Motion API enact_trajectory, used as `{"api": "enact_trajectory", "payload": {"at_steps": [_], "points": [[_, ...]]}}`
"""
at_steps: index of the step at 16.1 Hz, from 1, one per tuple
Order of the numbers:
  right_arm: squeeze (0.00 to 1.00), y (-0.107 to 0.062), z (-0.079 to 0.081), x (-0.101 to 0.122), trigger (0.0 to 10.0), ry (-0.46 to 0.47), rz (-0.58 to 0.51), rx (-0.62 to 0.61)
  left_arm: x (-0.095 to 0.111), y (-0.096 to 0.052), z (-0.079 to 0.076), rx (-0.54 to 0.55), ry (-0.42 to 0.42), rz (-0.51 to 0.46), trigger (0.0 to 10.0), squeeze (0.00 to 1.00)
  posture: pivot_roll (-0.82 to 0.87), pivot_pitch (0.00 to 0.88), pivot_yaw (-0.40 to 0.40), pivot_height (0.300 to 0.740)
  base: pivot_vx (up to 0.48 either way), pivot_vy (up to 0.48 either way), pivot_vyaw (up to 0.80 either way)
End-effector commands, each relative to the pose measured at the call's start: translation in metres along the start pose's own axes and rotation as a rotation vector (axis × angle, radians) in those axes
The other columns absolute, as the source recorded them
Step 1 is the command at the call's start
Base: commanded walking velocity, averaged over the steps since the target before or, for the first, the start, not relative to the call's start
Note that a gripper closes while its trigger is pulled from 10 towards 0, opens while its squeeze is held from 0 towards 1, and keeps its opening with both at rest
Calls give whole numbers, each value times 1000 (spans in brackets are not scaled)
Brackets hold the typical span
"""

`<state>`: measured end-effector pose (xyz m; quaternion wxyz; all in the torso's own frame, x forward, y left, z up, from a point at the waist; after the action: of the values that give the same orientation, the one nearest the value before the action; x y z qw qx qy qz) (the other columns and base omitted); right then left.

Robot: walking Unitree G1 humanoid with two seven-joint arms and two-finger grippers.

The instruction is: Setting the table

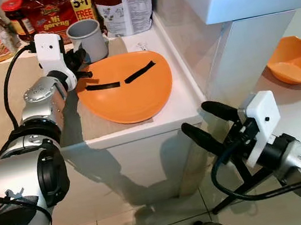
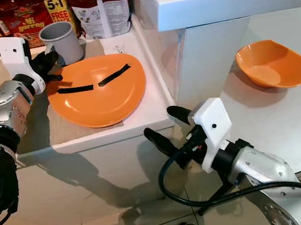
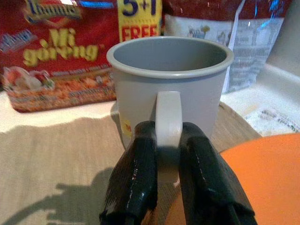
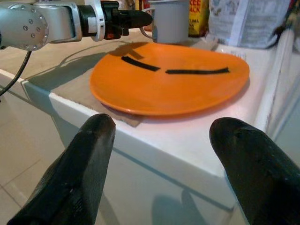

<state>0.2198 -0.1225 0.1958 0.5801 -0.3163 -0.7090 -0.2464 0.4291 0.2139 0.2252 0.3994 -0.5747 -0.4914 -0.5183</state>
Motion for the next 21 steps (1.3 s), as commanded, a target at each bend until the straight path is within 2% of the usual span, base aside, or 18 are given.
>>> {"api": "enact_trajectory", "payload": {"at_steps": [1, 2, 4, 5, 6, 7, 8, 11, 14, 15, 16, 17, 18, 21], "points": [[0, 1, -2, 1, 10000, -15, -11, -11, 19, -3, 8, 8, 20, -93, 0, 0, -126, 64, 27, 740, 0, 0, 0], [0, 1, -5, 2, 10000, -23, -29, -49, 45, -8, 13, 22, 40, -236, 0, 0, -120, 58, 29, 740, 0, 0, 0], [0, 2, -7, 1, 10000, -21, -52, -97, 64, -17, 15, 14, 85, -363, 0, 0, -86, 43, 20, 740, 0, 0, 0], [0, 3, -7, 1, 10000, -18, -60, -107, 67, -22, 14, 7, 107, -398, 6471, 0, -78, 41, 18, 740, 0, 0, 0], [0, 6, -7, 1, 10000, -13, -72, -125, 68, -31, 9, -10, 111, -426, 10000, 0, -57, 34, 10, 740, 0, 0, 0], [0, 11, -6, 0, 10000, -4, -84, -138, 65, -43, 1, -31, 115, -441, 10000, 0, -48, 32, 5, 740, 0, 0, 0], [0, 18, -4, -3, 10000, 18, -85, -141, 50, -54, -6, -9, 126, -405, 10000, 0, -14, 32, -14, 740, 0, 0, 0], [0, 26, -5, -7, 10000, 23, -87, -149, 26, -70, -22, 15, 81, -361, 10000, 0, 5, 37, -25, 740, -181, 0, 0], [0, 26, -12, -5, 10000, 33, -108, -202, 22, -85, -39, 25, 37, -332, 10000, 0, 7, 39, -26, 740, -320, 0, 0], [0, 27, -13, -5, 10000, 39, -115, -217, 21, -91, -52, 12, 36, -312, 10000, 0, 12, 43, -22, 740, -330, 0, 0], [0, 27, -14, -7, 10000, 42, -115, -232, 18, -93, -62, -5, 33, -292, 10000, 0, 17, 42, -18, 740, -326, 0, 0], [0, 27, -14, -7, 10000, 42, -115, -232, 18, -93, -62, -5, 33, -292, 10000, 0, 17, 42, -18, 740, -326, 0, 0], [0, 26, -17, -9, 10000, 38, -106, -271, 13, -96, -69, -12, 31, -269, 10000, 0, 16, 43, -10, 740, 0, 0, 0], [0, 24, -28, -14, 10000, 8, -79, -401, -14, -101, -85, -35, 11, -167, 10000, 0, 12, 44, 1, 740, 0, 0, 0]]}}
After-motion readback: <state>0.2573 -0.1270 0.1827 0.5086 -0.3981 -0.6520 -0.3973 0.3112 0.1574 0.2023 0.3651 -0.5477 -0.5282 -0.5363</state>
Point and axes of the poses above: a point about 5 cm out from each wrist's last joint towards the gripper, its own y axis pointing out of the wrist towards the gripper, its own x axis along the axis of the wrist's last joint, z = x × y, the point moved 2 cm from there along y, pointing out of the wrist towards the gripper, and after that the axes turned 9 degrees about -y, right-handed, at the moved point
